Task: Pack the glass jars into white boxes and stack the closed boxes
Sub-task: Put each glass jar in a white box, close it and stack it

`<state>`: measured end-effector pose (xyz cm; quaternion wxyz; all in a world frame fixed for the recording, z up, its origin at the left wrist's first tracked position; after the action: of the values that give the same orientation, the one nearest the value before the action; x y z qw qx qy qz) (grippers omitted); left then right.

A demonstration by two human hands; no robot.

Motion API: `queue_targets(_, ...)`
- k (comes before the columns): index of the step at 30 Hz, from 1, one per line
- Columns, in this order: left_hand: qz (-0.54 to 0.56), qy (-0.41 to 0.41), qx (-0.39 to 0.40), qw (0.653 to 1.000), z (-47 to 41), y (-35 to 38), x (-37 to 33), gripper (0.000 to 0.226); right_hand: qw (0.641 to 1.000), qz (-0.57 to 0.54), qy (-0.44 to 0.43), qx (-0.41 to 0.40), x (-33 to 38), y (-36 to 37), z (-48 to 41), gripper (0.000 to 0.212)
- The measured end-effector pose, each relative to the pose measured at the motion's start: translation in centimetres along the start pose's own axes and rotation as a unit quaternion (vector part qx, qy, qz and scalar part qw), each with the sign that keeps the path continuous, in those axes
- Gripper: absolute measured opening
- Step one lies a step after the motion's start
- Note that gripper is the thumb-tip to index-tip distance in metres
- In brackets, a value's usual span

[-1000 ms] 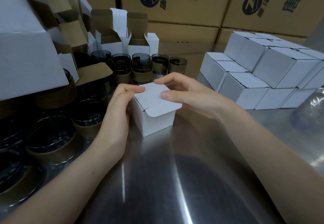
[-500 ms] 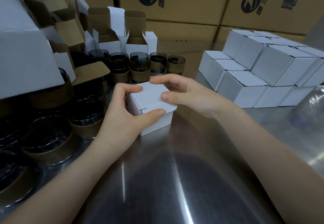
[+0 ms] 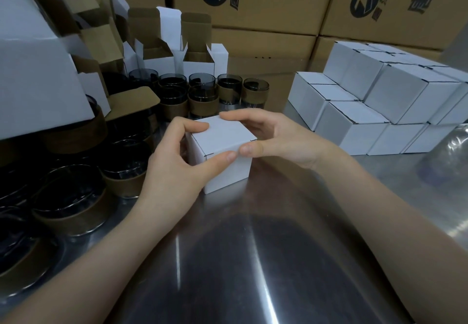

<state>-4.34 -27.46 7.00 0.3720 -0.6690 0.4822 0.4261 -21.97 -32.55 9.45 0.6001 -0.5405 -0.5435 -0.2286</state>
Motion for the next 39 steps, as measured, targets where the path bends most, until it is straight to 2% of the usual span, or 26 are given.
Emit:
queue_targets(15, 0.044, -0.011, -0.025, 0.999, -0.2, 0.0, -0.5, 0.050, 0.997, -0.033, -0.020, -0.063, 0.6, 0.0, 0.0, 0.035)
queue_targets(23, 0.050, -0.009, -0.016, 0.999, -0.3, 0.0, -0.6, 0.052, 0.998, -0.021, -0.026, -0.061, 1.2, 0.1, 0.1, 0.046)
queue_targets(28, 0.055, -0.017, -0.012, 0.998, -0.2, 0.0, -0.5, 0.044, 0.998, -0.032, -0.021, -0.054, 1.1, 0.1, 0.1, 0.043)
queue_targets(34, 0.062, -0.021, -0.012, 0.998, -0.1, 0.0, -0.6, 0.052, 0.998, -0.026, -0.007, -0.048, 0.9, 0.1, 0.1, 0.038)
queue_targets(39, 0.064, -0.022, -0.007, 0.998, -0.1, 0.1, -0.6, 0.049, 0.999, 0.002, -0.002, -0.049, 1.1, 0.1, 0.3, 0.036)
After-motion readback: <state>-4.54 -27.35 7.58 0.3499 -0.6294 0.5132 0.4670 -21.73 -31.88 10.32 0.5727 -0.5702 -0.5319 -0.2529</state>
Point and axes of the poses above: each hand's wrist, its own z-axis away from the middle knuckle, its own y-axis out of the palm, x = y × z, the point moved 5 cm from there along -z, towards the middle knuckle, and after that the axes turned 11 degrees about -x, right-handed, at the moved point
